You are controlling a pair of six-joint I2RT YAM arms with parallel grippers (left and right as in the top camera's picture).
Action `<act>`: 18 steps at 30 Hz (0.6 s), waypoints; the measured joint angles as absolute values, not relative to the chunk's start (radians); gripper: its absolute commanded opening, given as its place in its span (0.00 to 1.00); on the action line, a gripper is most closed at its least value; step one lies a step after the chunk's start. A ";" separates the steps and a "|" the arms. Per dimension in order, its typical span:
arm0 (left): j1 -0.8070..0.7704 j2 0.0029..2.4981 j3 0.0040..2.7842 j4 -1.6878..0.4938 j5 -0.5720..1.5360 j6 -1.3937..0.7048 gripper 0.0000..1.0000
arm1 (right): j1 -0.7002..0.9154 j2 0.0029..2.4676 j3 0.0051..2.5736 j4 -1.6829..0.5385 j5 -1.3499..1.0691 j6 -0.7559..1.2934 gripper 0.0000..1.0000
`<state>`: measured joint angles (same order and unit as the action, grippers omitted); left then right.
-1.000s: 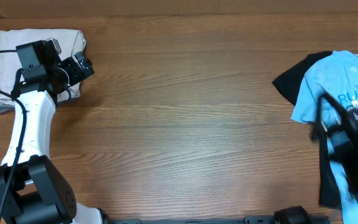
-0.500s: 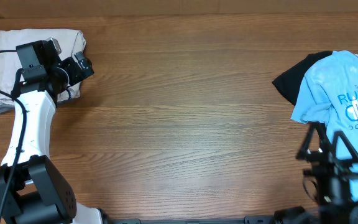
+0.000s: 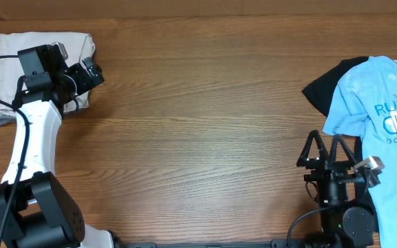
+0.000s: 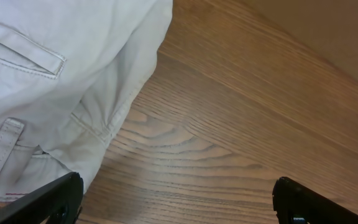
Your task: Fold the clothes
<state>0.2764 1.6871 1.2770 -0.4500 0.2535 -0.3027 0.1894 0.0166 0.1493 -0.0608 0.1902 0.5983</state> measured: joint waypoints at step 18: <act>0.276 1.687 1.277 -0.450 0.253 -0.303 1.00 | 0.189 0.015 0.018 -0.078 0.131 0.434 1.00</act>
